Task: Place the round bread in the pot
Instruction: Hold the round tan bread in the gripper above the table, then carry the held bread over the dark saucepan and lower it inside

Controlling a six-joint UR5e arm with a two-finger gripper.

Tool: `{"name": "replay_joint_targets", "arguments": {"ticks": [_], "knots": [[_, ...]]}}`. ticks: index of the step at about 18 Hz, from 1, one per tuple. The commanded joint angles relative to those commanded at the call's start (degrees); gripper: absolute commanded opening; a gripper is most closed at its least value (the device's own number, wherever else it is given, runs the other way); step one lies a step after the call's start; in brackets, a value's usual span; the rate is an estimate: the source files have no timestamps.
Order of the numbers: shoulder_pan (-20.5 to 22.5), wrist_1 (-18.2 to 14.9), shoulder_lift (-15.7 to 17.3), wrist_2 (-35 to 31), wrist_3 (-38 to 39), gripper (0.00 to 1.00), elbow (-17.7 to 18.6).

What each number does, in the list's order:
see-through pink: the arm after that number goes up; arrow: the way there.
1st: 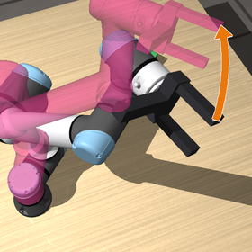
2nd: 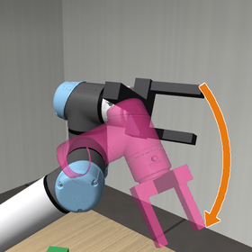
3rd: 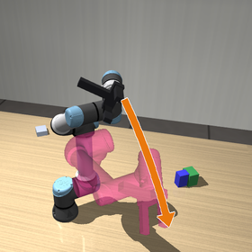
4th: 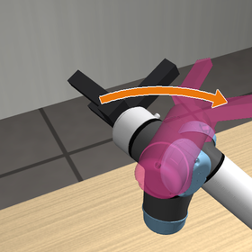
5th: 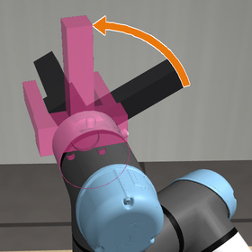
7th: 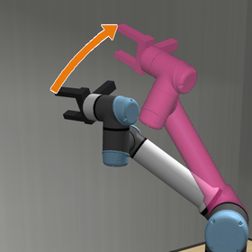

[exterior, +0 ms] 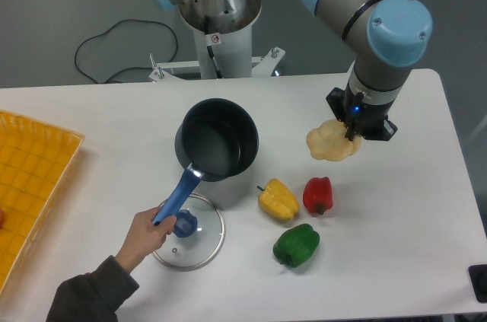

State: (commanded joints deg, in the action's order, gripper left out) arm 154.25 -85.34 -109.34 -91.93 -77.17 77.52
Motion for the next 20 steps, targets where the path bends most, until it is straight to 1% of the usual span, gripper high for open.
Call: {"name": "replay_joint_targets", "arguments": {"ticks": [11, 13, 15, 17, 20], "knots": [[-0.4, 0.3, 0.4, 0.1, 0.3, 0.00, 1.1], [-1.6, 0.3, 0.5, 0.2, 0.5, 0.00, 1.8], [-2.8, 0.4, 1.4, 0.3, 0.7, 0.00, 2.4], [-3.9, 0.5, 3.1, 1.5, 1.9, 0.00, 3.9], [-7.0, 0.5, 4.9, 1.8, 5.2, 0.00, 5.3]]}}
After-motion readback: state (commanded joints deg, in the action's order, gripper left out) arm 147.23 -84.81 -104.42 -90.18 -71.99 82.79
